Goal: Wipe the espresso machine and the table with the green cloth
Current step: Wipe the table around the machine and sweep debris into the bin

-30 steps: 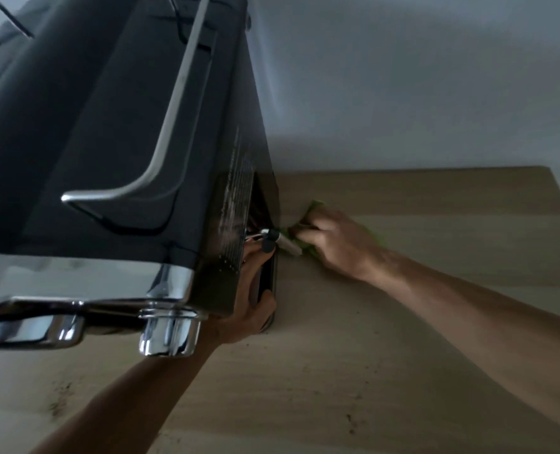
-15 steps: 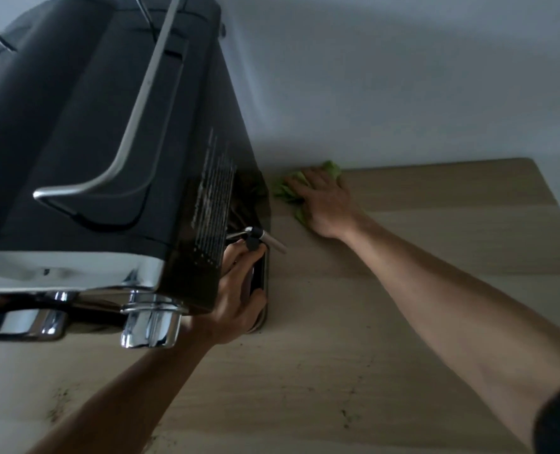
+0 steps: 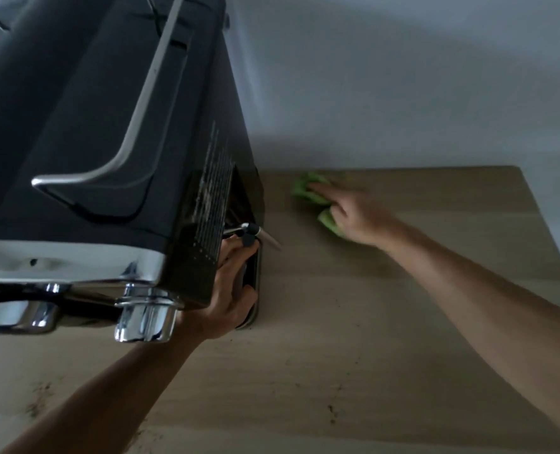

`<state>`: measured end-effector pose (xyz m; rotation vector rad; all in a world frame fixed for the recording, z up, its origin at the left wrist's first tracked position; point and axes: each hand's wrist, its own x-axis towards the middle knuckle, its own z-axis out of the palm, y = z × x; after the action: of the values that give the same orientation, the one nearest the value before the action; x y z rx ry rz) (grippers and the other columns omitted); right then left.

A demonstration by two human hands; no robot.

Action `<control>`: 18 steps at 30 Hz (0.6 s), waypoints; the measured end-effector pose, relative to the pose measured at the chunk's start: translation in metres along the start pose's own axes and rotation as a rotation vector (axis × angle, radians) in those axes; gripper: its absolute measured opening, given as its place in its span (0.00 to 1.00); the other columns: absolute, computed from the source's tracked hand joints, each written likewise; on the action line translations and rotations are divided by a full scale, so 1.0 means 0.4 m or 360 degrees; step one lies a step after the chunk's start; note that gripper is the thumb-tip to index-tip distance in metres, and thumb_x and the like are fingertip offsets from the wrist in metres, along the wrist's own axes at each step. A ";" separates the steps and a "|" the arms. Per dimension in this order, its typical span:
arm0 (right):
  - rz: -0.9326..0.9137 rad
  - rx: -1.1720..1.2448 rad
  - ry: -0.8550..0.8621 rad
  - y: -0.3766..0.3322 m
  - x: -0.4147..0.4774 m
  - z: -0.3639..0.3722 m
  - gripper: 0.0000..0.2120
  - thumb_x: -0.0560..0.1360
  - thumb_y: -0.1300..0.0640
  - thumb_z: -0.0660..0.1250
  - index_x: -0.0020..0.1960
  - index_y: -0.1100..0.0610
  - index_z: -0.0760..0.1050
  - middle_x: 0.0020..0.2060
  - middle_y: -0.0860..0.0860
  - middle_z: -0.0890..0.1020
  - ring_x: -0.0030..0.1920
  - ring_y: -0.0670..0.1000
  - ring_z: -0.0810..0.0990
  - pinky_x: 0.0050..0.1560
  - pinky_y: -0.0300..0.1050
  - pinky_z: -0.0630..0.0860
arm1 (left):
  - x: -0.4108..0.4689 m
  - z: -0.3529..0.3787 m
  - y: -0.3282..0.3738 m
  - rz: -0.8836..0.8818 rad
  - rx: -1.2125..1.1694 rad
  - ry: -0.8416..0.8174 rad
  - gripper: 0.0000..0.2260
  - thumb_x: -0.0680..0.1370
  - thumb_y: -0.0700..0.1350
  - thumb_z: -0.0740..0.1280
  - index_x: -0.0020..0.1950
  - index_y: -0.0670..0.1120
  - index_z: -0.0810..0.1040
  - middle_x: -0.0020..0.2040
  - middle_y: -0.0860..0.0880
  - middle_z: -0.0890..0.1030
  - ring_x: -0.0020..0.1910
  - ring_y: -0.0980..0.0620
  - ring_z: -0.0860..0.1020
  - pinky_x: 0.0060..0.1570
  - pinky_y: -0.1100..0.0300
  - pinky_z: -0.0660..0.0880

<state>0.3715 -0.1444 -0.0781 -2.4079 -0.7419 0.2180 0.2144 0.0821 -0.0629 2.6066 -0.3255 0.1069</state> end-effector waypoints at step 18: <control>0.0316 0.0194 0.0298 -0.019 -0.075 0.032 0.22 0.73 0.60 0.56 0.66 0.57 0.73 0.66 0.60 0.72 0.65 0.58 0.72 0.64 0.35 0.61 | 0.000 0.015 -0.002 0.0072 -0.0075 0.0104 0.24 0.70 0.41 0.61 0.62 0.30 0.74 0.61 0.40 0.72 0.69 0.68 0.57 0.66 0.70 0.55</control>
<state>0.3390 -0.1496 -0.0845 -2.3451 -0.3939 0.1113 0.2147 0.0797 -0.0684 2.5439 -0.3593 0.1971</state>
